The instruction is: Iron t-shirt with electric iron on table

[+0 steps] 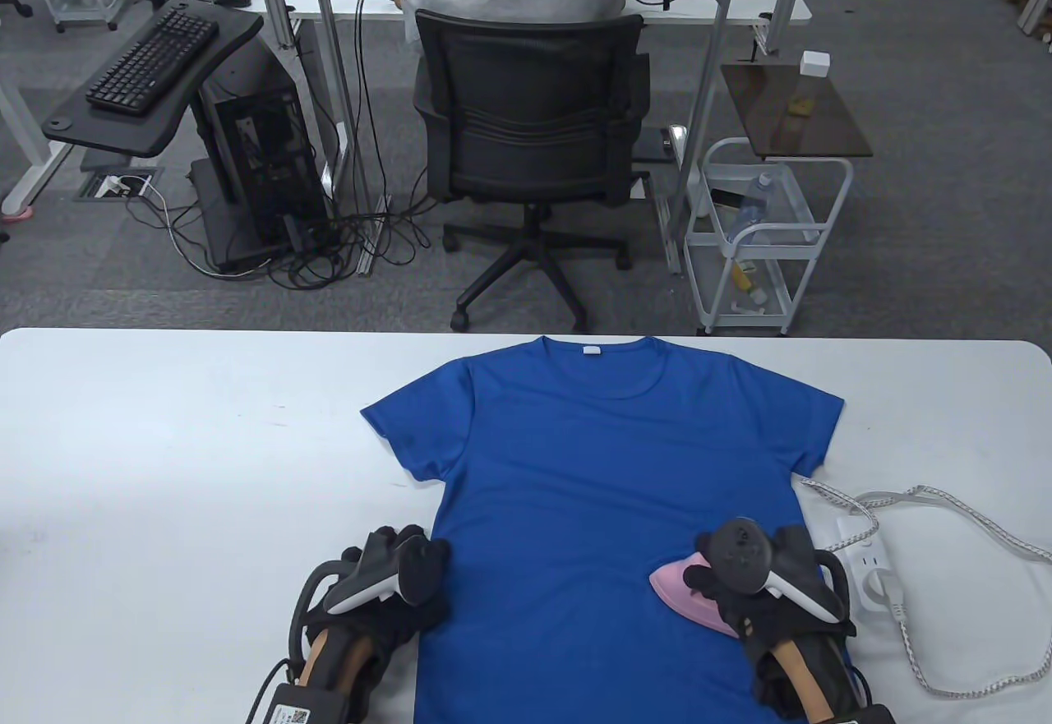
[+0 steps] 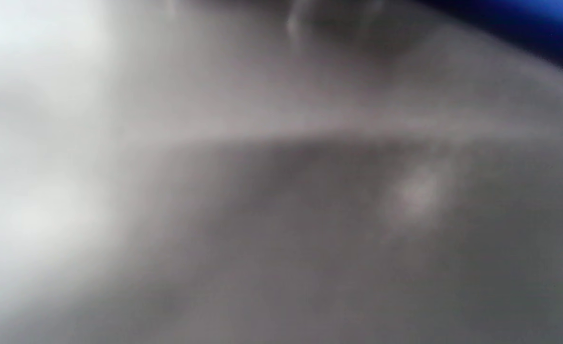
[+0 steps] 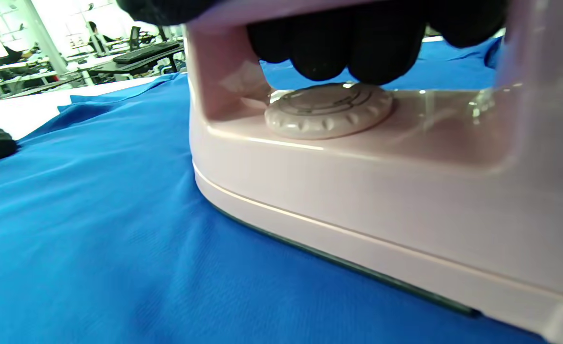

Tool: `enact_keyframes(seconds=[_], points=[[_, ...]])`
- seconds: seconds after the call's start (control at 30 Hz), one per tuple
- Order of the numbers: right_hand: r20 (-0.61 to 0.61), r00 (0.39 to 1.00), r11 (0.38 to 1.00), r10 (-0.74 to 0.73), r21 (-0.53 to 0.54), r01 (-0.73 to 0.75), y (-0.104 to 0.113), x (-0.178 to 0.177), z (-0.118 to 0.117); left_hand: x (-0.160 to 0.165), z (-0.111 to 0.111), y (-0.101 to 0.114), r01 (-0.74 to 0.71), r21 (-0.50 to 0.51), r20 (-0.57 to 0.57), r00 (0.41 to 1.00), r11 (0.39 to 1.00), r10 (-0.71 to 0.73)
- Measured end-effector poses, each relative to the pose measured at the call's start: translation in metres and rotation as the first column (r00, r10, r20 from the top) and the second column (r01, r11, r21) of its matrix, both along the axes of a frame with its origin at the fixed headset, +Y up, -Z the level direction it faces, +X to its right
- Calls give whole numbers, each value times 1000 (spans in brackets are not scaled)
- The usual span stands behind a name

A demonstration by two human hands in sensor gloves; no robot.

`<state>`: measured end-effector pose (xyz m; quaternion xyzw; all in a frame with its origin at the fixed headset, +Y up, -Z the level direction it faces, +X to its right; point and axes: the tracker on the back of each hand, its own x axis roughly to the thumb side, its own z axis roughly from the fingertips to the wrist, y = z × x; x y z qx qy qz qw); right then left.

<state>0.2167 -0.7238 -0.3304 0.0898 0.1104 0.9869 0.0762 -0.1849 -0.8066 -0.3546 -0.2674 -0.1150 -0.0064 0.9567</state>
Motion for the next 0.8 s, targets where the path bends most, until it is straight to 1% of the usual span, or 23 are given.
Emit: enact_keyframes(seconds=[0.2, 0.33, 0.43, 0.57, 0.7, 0.8], points=[[-142, 990, 996, 11, -85, -23, 5, -10, 19, 1, 0, 0, 18, 1, 0, 1000, 1000, -18], [-221, 975, 991, 17, -124, -45, 7, -17, 28, 0, 0, -1, -6, 0, -5, 1000, 1000, 6], [-267, 964, 987, 12, -151, -54, 8, -20, 31, 0, 0, -1, 3, -3, -3, 1000, 1000, -3], [-270, 963, 988, 22, -143, -63, 8, -22, 32, 0, 0, 0, 13, -4, -3, 1000, 1000, -13], [-262, 965, 988, -1, -151, -40, 7, -20, 30, -1, 0, -2, -9, -5, -8, 1000, 1000, 9], [-231, 973, 993, 14, -108, -40, 6, -24, 27, -1, 0, -1, 2, -6, -6, 1000, 1000, -2]])
